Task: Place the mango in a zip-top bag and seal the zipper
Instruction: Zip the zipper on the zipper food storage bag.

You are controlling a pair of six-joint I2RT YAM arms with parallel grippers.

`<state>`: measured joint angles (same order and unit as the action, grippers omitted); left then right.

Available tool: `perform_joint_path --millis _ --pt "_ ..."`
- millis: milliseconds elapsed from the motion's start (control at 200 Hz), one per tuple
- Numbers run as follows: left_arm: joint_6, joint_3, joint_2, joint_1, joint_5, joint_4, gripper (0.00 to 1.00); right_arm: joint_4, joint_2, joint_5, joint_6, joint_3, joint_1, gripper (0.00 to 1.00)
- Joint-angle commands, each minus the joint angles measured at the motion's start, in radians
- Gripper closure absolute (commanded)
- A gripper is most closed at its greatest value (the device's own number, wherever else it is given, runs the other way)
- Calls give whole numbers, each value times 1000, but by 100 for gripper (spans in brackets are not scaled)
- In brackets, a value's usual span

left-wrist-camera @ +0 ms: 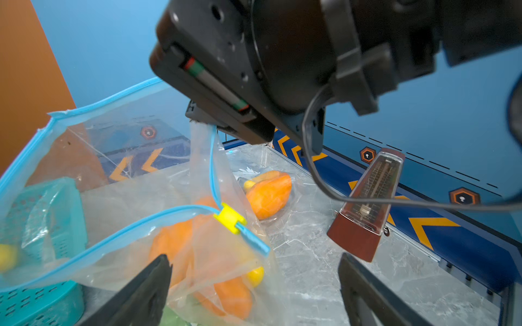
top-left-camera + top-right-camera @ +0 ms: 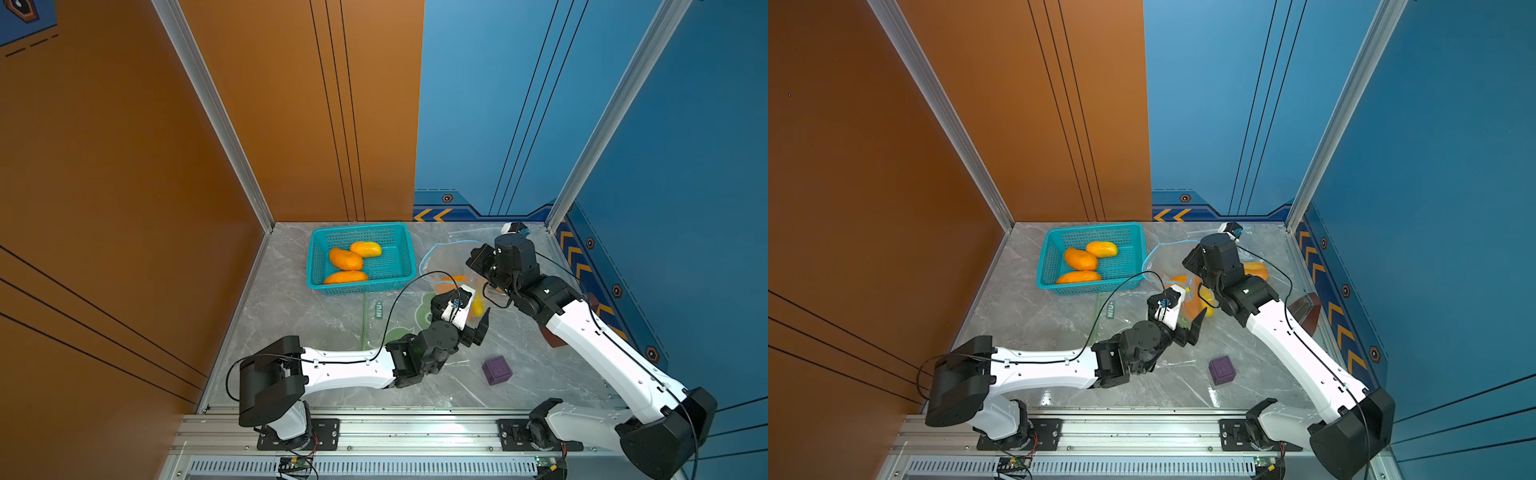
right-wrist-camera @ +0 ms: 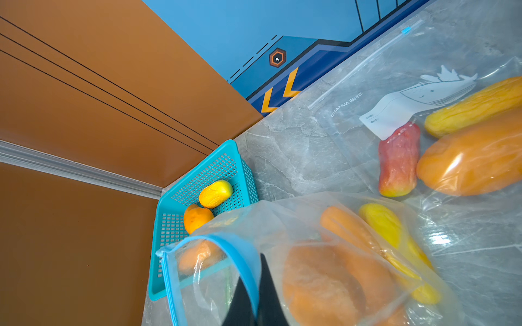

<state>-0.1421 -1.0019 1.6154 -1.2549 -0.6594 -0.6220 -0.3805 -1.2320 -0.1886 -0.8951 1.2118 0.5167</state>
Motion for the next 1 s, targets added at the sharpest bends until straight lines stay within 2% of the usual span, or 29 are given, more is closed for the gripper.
perform_joint_path --millis 0,85,325,465,556,746,851,996 --pt "3 -57 24 13 -118 -28 8 32 27 -29 -7 -9 5 100" --pt "-13 -60 26 27 -129 -28 12 32 29 -30 -4 -12 6 100" --pt "-18 -49 -1 75 -72 -31 57 32 32 -36 25 -9 5 100" --pt "10 -45 -22 107 67 -32 81 25 37 -39 75 20 2 100" --pt "43 -54 -33 127 131 -33 93 17 42 -38 108 44 0 100" --pt "148 -101 -69 174 348 -31 100 2 60 -34 181 111 -1 99" --pt "190 -124 -92 201 444 -30 100 -22 76 -32 224 160 -2 98" --pt "192 -135 -135 258 580 -28 100 -56 122 -47 261 188 -3 89"
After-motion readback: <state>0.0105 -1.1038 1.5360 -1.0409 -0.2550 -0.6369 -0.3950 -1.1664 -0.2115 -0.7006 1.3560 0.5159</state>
